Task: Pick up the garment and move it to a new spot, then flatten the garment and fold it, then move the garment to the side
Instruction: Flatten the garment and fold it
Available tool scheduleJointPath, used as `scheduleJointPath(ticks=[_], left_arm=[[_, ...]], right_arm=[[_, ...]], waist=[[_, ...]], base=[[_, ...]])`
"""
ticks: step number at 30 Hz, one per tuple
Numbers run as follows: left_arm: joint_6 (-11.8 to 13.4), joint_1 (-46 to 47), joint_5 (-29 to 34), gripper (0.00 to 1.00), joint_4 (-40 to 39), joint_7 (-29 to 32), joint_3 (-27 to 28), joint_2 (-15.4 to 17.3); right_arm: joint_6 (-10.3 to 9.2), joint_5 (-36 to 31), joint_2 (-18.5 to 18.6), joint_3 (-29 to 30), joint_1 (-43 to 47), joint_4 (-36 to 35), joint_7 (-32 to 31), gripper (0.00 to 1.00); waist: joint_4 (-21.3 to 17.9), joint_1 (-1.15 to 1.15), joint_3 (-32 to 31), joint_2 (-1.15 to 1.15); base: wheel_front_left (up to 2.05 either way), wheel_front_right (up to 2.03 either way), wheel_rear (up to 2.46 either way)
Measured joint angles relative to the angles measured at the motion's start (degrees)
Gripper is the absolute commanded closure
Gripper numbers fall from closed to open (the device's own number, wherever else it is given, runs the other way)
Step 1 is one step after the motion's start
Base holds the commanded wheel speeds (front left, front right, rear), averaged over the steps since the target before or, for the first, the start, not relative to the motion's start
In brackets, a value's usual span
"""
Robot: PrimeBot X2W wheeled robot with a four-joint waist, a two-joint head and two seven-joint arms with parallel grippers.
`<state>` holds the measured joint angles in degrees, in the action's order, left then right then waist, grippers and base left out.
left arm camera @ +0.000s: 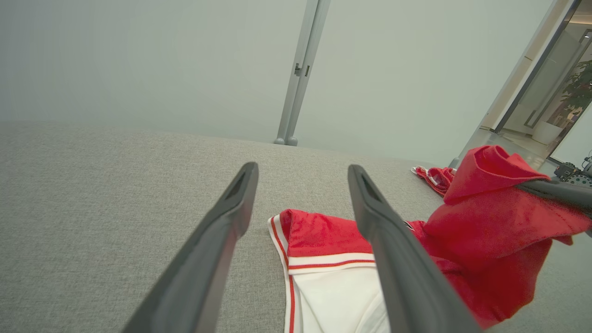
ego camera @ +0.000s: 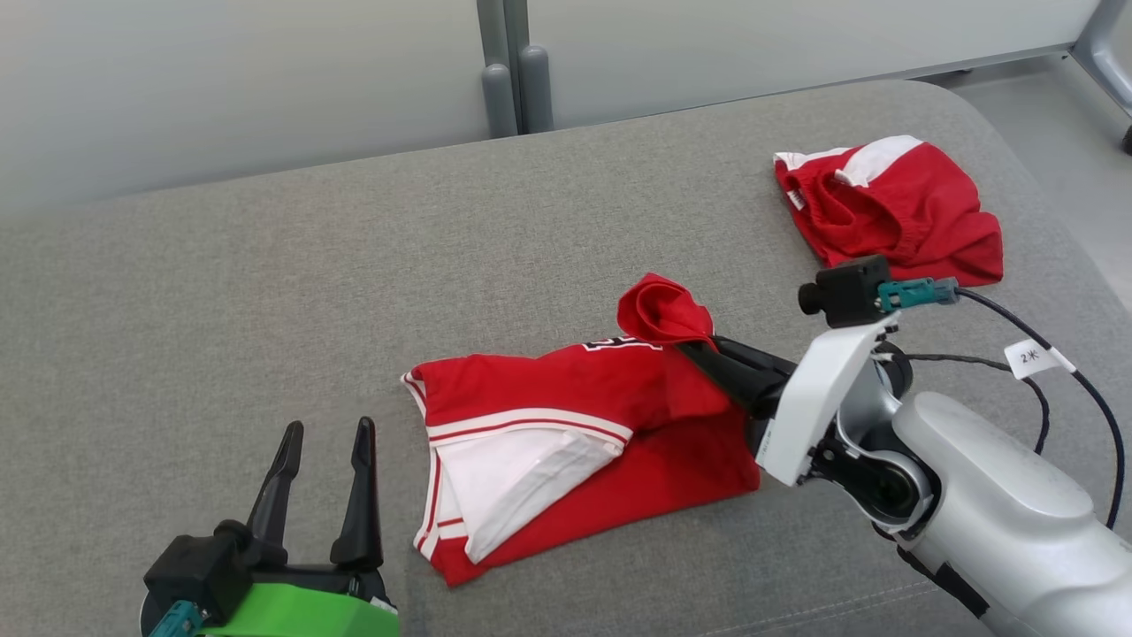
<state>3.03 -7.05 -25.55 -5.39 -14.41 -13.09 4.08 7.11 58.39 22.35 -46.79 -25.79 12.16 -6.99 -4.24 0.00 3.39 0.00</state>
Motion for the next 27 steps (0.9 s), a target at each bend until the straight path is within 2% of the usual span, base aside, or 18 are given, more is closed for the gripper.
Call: scheduleJointPath(ticks=[5, 17, 20, 27], left_arm=[[0.0, 0.1, -0.1, 0.00, 0.6, 0.0, -0.4, -0.2], [0.0, 0.4, -0.5, 0.00, 0.8, 0.0, -1.3, -0.8], [0.0, 0.4, -0.5, 0.00, 0.8, 0.0, -1.2, -0.8], [0.0, 0.4, -0.5, 0.00, 0.7, 0.0, -1.5, -0.8]], right_arm=[[0.00, -0.9, -2.5, -1.7, -3.0, 0.7, -0.1, 1.00], [0.00, -2.5, -8.7, -6.1, -4.3, 7.8, -0.2, 1.00], [0.00, -2.9, -10.6, -6.7, -4.3, 11.4, -0.1, 1.00], [-0.24, -3.1, -14.1, -6.6, -4.9, 16.9, 0.7, 1.00]], waist=[[1.6, 0.00, -0.4, 0.00], [7.2, 0.00, -1.3, 0.00], [9.7, 0.00, -1.5, 0.00], [12.2, 0.00, -1.6, 0.00]], base=[[0.00, 0.00, 0.00], [0.00, 0.00, 0.00], [0.00, 0.00, 0.00], [0.00, 0.00, 0.00]])
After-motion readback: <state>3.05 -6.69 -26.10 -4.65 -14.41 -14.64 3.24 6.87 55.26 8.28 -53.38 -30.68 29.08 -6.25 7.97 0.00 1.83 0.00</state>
